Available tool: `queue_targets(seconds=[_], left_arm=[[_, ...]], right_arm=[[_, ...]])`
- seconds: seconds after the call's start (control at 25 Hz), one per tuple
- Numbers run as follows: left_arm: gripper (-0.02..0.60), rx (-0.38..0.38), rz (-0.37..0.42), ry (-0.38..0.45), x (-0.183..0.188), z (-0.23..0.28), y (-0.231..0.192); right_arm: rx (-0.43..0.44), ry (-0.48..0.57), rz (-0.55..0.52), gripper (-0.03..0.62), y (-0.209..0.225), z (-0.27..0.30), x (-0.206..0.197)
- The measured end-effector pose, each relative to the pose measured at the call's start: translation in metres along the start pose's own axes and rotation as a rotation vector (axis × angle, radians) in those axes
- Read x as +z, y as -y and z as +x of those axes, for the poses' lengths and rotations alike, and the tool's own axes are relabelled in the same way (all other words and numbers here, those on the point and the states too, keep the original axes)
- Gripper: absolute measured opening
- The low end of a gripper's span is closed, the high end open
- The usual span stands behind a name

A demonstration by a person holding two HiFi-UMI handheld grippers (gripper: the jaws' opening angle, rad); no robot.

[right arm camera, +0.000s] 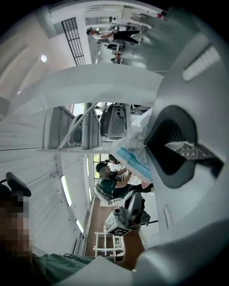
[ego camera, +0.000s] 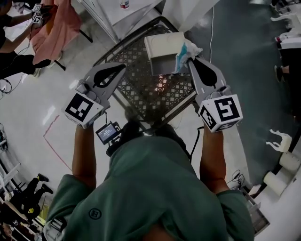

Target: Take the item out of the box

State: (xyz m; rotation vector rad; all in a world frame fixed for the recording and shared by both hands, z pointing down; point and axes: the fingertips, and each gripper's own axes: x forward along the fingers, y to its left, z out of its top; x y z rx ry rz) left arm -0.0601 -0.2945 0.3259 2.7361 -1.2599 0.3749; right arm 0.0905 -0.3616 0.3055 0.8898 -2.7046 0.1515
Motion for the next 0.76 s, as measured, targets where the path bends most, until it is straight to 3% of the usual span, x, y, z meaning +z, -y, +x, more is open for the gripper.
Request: queue_targets(seconds=[0.36,0.76], left_arm=[[0.002,0.008,0.014,0.023,0.019,0.02,0.021],[0.002,0.013,0.03,0.031,0.024,-0.005,0.017]], right_arm=[[-0.007,0.071,-0.044,0.006,0.022,-0.046,0.027],[-0.029,0.095,-0.065,0.006,0.006,-0.059,0.049]])
